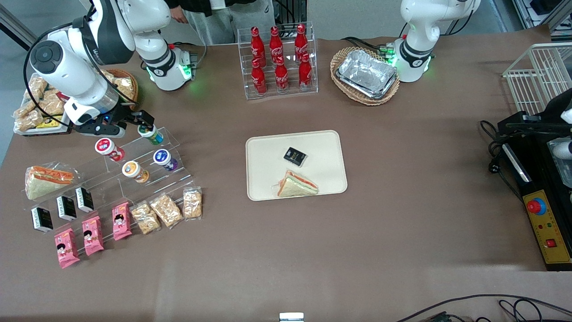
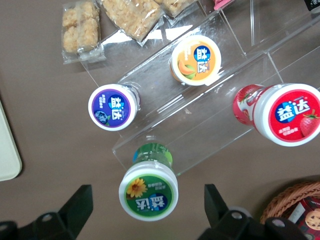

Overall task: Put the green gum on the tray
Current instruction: 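Lower the open right gripper over the green-capped yogurt bottle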

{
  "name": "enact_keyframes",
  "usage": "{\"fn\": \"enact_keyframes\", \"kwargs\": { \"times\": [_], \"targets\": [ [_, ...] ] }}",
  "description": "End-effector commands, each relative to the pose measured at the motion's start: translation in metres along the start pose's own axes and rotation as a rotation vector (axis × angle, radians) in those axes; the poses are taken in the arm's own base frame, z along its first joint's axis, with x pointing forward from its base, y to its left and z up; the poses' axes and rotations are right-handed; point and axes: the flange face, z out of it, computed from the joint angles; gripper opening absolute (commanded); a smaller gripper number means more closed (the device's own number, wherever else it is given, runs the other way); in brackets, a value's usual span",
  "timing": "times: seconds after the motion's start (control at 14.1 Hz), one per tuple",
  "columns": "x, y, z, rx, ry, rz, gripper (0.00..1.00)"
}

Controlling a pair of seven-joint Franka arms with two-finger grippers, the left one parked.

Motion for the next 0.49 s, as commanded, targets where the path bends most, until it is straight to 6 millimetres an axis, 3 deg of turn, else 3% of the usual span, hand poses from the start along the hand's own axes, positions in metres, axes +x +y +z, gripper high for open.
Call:
{"fn": "enact_keyframes", "kwargs": {
  "times": [0.0, 0.42],
  "targets": [
    [-0.006, -0.002, 0.017, 0.024, 0.029, 0.018, 0.99],
    [-0.014, -0.004, 0.035, 0.034, 0.041, 0.013, 0.98]
  ]
}}
